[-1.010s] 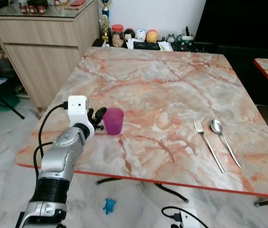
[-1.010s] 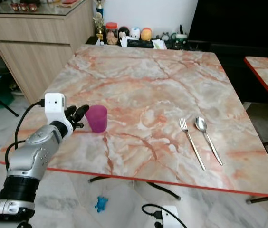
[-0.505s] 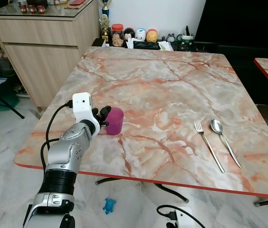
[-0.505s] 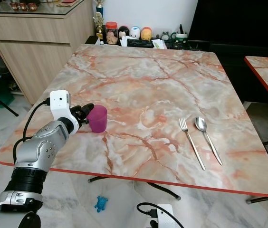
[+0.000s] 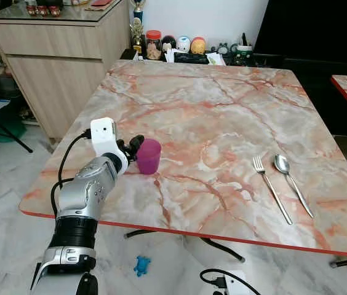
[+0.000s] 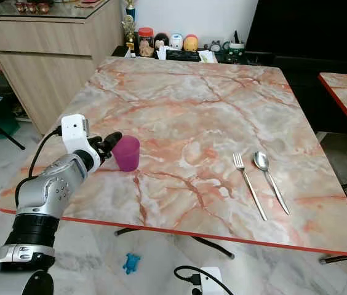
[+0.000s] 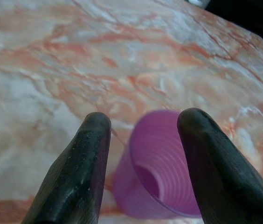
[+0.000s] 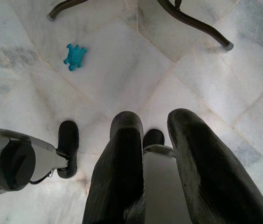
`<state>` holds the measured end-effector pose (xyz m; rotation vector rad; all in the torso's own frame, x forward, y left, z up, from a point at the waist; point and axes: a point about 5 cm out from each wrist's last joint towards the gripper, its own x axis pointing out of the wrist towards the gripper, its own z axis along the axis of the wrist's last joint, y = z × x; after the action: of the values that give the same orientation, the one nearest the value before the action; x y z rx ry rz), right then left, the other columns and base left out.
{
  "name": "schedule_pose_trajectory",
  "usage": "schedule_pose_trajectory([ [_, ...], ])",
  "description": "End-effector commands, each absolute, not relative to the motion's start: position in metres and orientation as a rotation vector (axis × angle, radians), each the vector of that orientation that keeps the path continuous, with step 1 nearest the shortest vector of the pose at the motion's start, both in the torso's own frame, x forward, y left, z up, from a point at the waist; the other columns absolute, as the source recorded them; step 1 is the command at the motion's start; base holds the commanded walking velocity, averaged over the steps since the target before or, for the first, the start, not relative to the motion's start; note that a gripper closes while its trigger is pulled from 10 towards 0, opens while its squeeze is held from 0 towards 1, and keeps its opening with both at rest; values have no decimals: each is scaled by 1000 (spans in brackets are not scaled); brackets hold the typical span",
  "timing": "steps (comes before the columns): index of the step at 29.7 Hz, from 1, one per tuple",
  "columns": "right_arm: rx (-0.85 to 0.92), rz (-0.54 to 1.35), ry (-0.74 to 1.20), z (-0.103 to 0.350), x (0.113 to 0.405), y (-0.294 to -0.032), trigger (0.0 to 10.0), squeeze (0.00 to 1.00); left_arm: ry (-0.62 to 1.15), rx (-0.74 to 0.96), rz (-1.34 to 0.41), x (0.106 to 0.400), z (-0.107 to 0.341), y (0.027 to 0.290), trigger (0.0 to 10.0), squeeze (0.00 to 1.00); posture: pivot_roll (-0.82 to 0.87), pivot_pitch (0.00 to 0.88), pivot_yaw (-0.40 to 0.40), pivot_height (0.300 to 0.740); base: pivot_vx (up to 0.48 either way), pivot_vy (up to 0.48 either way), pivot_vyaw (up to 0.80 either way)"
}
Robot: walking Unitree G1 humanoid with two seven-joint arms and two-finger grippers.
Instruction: Setting the table
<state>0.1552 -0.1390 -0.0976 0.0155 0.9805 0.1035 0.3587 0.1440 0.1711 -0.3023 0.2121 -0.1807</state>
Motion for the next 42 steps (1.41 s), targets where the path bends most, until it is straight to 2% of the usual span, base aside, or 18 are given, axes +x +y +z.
schedule_pose_trajectory([
  [1, 13, 97, 992, -99, 151, -143, 10000, 0, 235, -303, -191, 359, 170, 140, 10000, 0, 154, 22, -29, 740, 0, 0, 0],
  [42, 16, 101, 993, -100, 149, -144, 10000, 0, 306, -273, -166, 358, 161, 141, 10000, 0, 155, 22, -30, 740, 0, 0, 0],
])
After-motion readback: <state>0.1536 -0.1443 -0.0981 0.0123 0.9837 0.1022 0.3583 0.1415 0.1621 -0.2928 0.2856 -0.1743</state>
